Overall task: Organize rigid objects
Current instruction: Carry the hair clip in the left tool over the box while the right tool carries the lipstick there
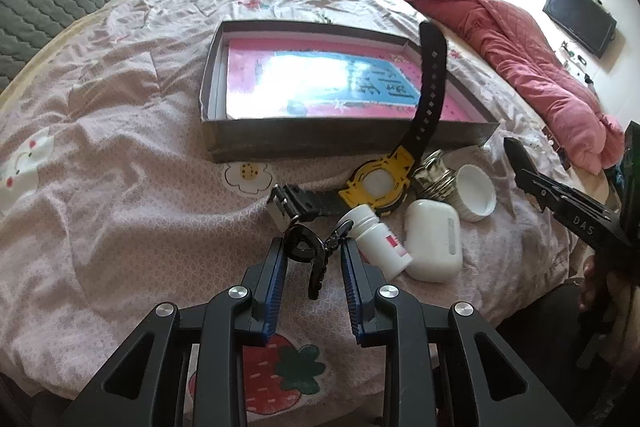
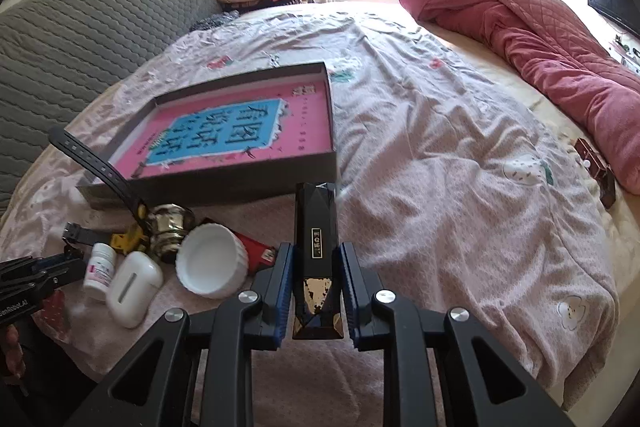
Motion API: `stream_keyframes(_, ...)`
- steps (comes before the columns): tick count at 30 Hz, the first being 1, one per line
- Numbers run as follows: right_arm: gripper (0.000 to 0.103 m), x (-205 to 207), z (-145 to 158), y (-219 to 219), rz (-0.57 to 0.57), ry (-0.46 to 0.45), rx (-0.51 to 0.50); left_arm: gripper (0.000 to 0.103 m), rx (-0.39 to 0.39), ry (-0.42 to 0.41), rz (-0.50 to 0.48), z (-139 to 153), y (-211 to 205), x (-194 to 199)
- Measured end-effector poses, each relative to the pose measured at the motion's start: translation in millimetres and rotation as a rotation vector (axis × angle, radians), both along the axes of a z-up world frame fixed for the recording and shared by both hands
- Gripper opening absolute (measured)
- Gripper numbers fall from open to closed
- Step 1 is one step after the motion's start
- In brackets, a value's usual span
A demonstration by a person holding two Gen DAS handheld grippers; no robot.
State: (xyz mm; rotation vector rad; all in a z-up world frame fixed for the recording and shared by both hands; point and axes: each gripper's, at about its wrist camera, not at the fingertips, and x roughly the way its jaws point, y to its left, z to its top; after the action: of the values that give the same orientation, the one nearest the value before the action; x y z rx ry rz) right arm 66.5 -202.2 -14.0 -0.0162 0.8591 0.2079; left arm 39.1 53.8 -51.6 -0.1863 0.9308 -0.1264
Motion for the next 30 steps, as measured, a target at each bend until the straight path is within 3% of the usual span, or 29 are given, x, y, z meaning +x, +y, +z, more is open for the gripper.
stream_keyframes(13,0.023,-9.0,19.6,17.3,0.054,-0.082,0.020,0.028,0.001,-0.101,0.077,35.7,16.4,-15.4)
stream_keyframes(30,0.023,3.5,27.9,22.5,0.071,-0.138,0.047,0.028,0.024,-0.172,0.158,63.5,10.9,26.1)
